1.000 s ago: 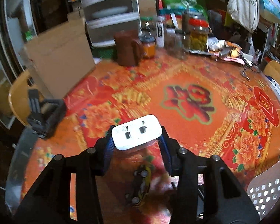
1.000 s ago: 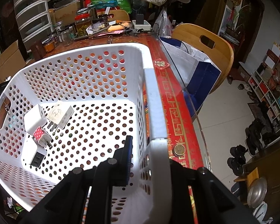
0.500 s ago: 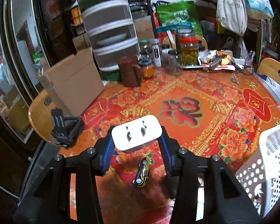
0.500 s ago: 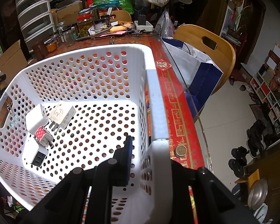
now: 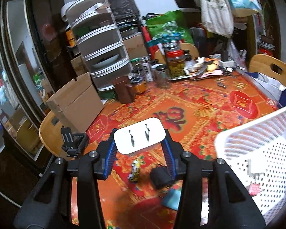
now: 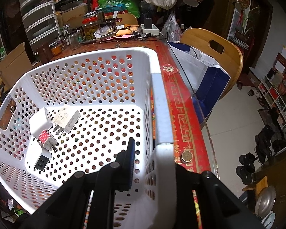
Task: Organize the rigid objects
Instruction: 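Carry the white charger into the basket and release it with the left tool, then grasp the yellow toy car with the left tool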
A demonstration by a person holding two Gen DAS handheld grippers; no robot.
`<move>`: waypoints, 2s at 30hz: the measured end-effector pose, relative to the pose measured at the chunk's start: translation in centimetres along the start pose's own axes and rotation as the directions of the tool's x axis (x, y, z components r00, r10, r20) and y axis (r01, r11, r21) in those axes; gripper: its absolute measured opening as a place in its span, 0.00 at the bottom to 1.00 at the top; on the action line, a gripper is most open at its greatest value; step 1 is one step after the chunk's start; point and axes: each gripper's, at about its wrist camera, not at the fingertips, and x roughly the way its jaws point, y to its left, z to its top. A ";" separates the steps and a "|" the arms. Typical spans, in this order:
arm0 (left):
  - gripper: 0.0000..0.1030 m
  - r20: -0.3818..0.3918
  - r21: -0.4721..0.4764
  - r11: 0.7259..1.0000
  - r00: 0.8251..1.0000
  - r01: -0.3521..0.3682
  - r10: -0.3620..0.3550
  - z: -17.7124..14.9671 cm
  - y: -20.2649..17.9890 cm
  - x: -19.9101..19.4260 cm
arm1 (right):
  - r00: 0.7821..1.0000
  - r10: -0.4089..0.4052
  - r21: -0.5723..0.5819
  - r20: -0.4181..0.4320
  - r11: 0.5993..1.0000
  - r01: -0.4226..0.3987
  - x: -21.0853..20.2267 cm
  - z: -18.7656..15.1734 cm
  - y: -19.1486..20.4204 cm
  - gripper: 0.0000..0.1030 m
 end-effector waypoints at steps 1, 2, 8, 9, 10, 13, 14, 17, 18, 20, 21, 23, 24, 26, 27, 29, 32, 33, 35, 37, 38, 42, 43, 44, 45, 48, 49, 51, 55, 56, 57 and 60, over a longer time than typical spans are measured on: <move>0.41 0.003 0.019 1.000 1.000 0.004 -0.004 0.0 -0.7 -0.5 | 1.000 0.002 0.001 0.000 1.000 -0.002 0.0 0.0 0.0 0.16; 0.41 0.004 0.034 0.999 1.000 0.007 -0.007 0.0 -1.4 -0.9 | 1.000 0.003 0.003 0.000 1.000 -0.003 0.0 0.0 -0.1 0.16; 0.41 -0.041 0.199 0.977 0.997 0.077 -0.071 -0.4 -8.0 -2.7 | 1.000 0.010 0.006 0.002 1.000 -0.010 0.1 0.1 -0.2 0.16; 0.41 -0.063 0.234 0.967 0.994 0.099 -0.087 -0.5 -9.6 -2.6 | 1.000 0.012 0.007 0.002 1.000 -0.012 0.1 0.1 -0.2 0.16; 0.41 -0.086 0.259 0.958 0.991 0.125 -0.106 -0.6 -10.8 -2.6 | 1.000 0.013 0.007 0.003 1.000 -0.013 0.1 0.1 -0.2 0.16; 0.41 -0.189 0.329 0.918 0.968 0.221 -0.165 -0.7 -14.4 -2.0 | 1.000 0.016 0.008 0.003 1.000 -0.016 0.2 0.1 -0.2 0.16; 0.41 -0.241 0.351 0.899 0.953 0.262 -0.184 -0.9 -15.7 -1.6 | 1.000 0.017 0.008 0.002 1.000 -0.017 0.2 0.1 -0.2 0.16; 0.41 -0.335 0.398 0.860 0.923 0.319 -0.187 -1.4 -18.5 -0.3 | 1.000 0.018 0.013 0.001 1.000 -0.018 0.2 0.1 -0.3 0.16; 0.41 -0.363 0.420 0.847 0.916 0.325 -0.171 -1.7 -19.5 0.2 | 1.000 0.019 0.014 0.002 1.000 -0.019 0.2 0.0 -0.3 0.16; 0.41 -0.402 0.450 0.828 0.904 0.333 -0.145 -2.1 -20.9 1.0 | 1.000 0.020 0.015 0.002 1.000 -0.020 0.2 0.0 -0.3 0.16; 0.41 -0.422 0.460 0.820 0.896 0.342 -0.137 -2.4 -21.6 1.5 | 1.000 0.021 0.015 0.003 1.000 -0.021 0.2 0.0 -0.3 0.16; 0.41 -0.459 0.468 0.807 0.880 0.360 -0.126 -2.8 -22.5 2.2 | 1.000 0.024 0.016 0.003 1.000 -0.024 0.1 0.0 -0.3 0.16; 0.41 -0.477 0.465 0.805 0.870 0.369 -0.124 -3.0 -22.8 2.4 | 1.000 0.025 0.016 0.004 1.000 -0.025 0.1 0.0 -0.4 0.16; 0.41 -0.488 0.465 0.801 0.864 0.377 -0.123 -3.2 -23.1 2.5 | 1.000 0.026 0.017 0.006 1.000 -0.027 0.1 -0.1 -0.4 0.16; 0.41 -0.490 0.468 0.799 0.863 0.378 -0.122 -3.3 -23.2 2.6 | 1.000 0.026 0.016 0.004 1.000 -0.026 0.1 0.0 -0.4 0.16; 0.44 -0.509 0.475 0.789 0.853 0.390 -0.116 -3.6 -23.5 2.7 | 1.000 0.024 0.016 0.002 1.000 -0.024 0.1 -0.1 -0.4 0.16; 0.56 -0.520 0.499 0.766 0.847 0.405 -0.109 -3.8 -23.8 3.1 | 1.000 0.024 0.015 0.003 1.000 -0.024 0.0 -0.2 -0.4 0.16; 0.61 -0.500 0.510 0.762 0.858 0.398 -0.114 -3.7 -23.9 2.8 | 1.000 0.024 0.015 0.003 1.000 -0.024 0.0 -0.2 -0.4 0.16; 0.74 -0.437 0.520 0.767 0.889 0.375 -0.138 -3.1 -23.3 1.7 | 1.000 0.021 0.017 0.001 1.000 -0.021 0.0 -0.2 -0.4 0.16; 0.74 -0.369 0.499 0.798 0.916 0.338 -0.157 -2.1 -21.7 0.3 | 1.000 0.022 0.018 -0.001 1.000 -0.022 0.0 -0.1 -0.4 0.16; 0.75 -0.340 0.455 0.822 0.920 0.341 -0.193 -1.5 -20.1 -0.5 | 1.000 0.021 0.017 0.000 1.000 -0.021 0.0 -0.1 -0.4 0.16; 1.00 -0.209 0.245 0.900 0.926 0.360 -0.313 -0.3 -9.3 -2.5 | 1.000 0.020 0.018 -0.003 1.000 -0.020 0.0 0.0 -0.3 0.16; 1.00 -0.182 0.200 0.921 0.936 0.334 -0.300 -0.5 -6.3 -2.3 | 1.000 0.019 0.018 -0.005 1.000 -0.019 0.1 0.0 -0.3 0.16; 1.00 -0.171 0.156 0.940 0.945 0.304 -0.278 -1.0 -3.6 -1.8 | 1.000 0.019 0.018 -0.005 1.000 -0.019 0.1 0.1 -0.3 0.16; 1.00 -0.174 0.094 0.959 0.953 0.268 -0.249 -1.7 -0.6 -0.7 | 1.000 0.019 0.018 -0.005 1.000 -0.019 0.1 0.1 -0.3 0.16; 1.00 -0.240 -0.077 0.976 0.947 0.202 -0.214 -4.2 5.9 4.2 | 1.000 0.019 0.020 -0.004 1.000 -0.019 0.1 0.1 -0.3 0.16; 1.00 -0.272 -0.109 0.977 0.940 0.184 -0.207 -5.1 7.1 5.9 | 1.000 0.019 0.021 -0.004 1.000 -0.018 0.1 0.2 -0.3 0.16; 1.00 -0.323 -0.139 0.976 0.924 0.169 -0.206 -7.0 8.2 9.2 | 1.000 0.016 0.021 -0.004 1.000 -0.016 0.2 0.2 -0.3 0.16; 0.94 -0.335 -0.199 0.964 0.913 0.174 -0.234 -9.0 9.4 13.2 | 1.000 0.015 0.022 -0.006 1.000 -0.014 0.2 0.2 -0.3 0.16; 0.90 -0.327 -0.208 0.964 0.917 0.168 -0.230 -9.2 9.4 13.9 | 1.000 0.014 0.023 -0.008 1.000 -0.013 0.2 0.2 -0.3 0.16; 0.86 -0.331 -0.208 0.965 0.917 0.158 -0.222 -9.6 9.4 14.7 | 1.000 0.010 0.024 -0.009 1.000 -0.010 0.2 0.2 -0.3 0.16; 0.68 -0.349 -0.223 0.956 0.900 0.192 -0.262 -10.1 8.8 17.2 | 1.000 -0.003 0.022 -0.014 1.000 0.003 0.2 0.2 -0.2 0.16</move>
